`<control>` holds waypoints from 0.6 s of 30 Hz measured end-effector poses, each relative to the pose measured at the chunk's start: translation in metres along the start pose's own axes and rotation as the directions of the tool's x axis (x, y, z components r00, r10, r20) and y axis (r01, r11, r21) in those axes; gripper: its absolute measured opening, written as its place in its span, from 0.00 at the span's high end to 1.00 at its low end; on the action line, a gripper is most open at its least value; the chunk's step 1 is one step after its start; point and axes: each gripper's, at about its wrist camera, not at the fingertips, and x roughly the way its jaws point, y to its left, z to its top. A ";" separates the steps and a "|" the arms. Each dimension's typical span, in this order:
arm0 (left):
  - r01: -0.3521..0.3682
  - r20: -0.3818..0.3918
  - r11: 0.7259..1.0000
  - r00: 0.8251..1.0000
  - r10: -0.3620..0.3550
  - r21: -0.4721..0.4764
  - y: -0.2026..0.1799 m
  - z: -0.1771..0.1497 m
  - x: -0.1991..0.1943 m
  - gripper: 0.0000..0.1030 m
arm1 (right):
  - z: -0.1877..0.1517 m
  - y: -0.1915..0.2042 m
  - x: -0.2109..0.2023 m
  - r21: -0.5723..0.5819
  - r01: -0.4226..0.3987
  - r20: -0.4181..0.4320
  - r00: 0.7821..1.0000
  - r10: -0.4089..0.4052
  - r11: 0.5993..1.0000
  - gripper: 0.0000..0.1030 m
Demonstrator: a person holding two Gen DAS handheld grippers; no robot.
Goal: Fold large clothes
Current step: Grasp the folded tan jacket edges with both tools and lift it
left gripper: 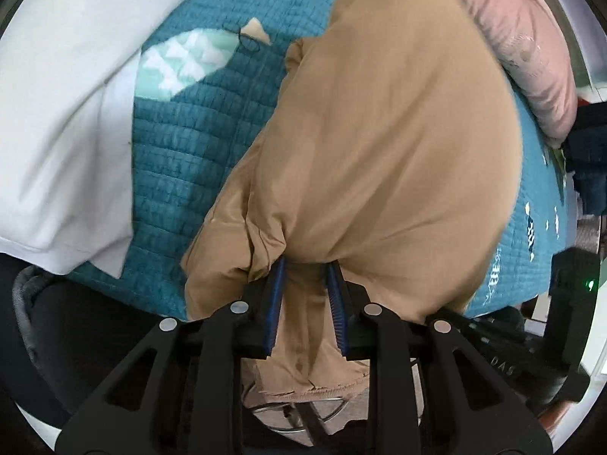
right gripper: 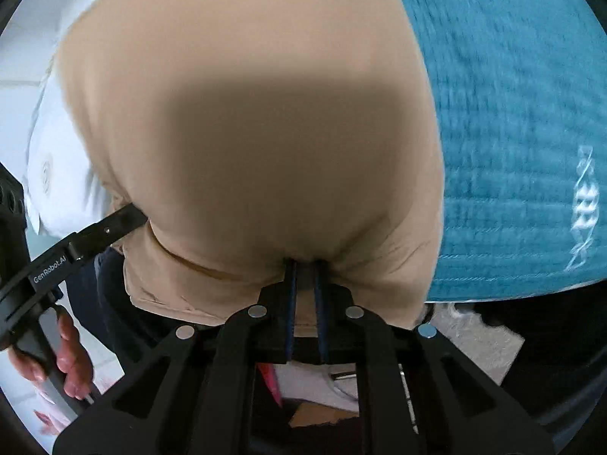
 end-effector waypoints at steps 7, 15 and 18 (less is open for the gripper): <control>-0.031 0.042 0.998 0.999 0.028 0.059 -0.017 -0.005 -0.019 0.74 | -0.004 0.010 -0.025 -0.041 0.019 0.044 0.999 -0.018 0.999 0.86; -0.066 0.148 0.992 0.988 0.049 0.109 -0.039 -0.015 -0.059 0.14 | -0.014 0.000 -0.085 -0.038 -0.069 0.254 0.964 0.076 0.997 0.09; -0.016 0.153 0.994 0.988 -0.001 0.112 -0.038 -0.008 -0.066 0.12 | -0.014 -0.008 -0.097 -0.049 -0.069 0.283 0.956 0.080 0.996 0.09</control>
